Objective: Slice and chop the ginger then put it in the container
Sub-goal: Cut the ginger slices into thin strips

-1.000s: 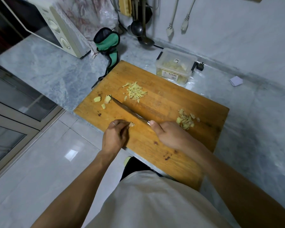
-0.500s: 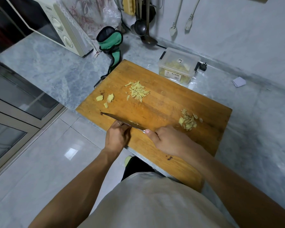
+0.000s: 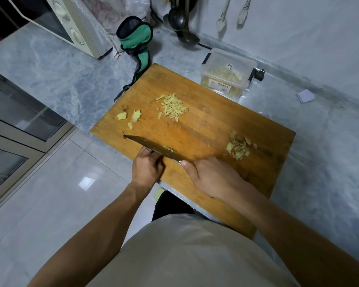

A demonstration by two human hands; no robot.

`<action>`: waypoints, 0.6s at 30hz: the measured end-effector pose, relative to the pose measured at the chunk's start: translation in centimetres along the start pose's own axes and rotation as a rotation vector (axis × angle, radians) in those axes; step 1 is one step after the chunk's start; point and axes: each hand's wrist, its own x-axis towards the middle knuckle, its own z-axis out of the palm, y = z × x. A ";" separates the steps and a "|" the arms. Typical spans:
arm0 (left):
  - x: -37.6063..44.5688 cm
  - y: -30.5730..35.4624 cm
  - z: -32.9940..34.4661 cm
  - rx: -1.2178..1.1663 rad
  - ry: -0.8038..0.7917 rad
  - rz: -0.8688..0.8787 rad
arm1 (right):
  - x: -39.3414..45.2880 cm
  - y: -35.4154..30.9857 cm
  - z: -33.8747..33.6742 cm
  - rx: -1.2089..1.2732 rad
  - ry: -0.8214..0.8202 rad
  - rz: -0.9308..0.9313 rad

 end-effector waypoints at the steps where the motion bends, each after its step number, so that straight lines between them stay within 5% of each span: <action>1: -0.1 -0.1 0.1 -0.002 0.003 0.004 | 0.0 0.1 0.0 -0.002 0.002 -0.001; 9: 0.0 -0.7 0.4 -0.084 -0.019 0.002 | 0.3 0.9 0.3 0.173 0.031 0.024; 18: 4.0 -0.9 -2.6 -0.110 -0.356 0.006 | 0.1 2.4 -0.3 0.356 0.023 0.123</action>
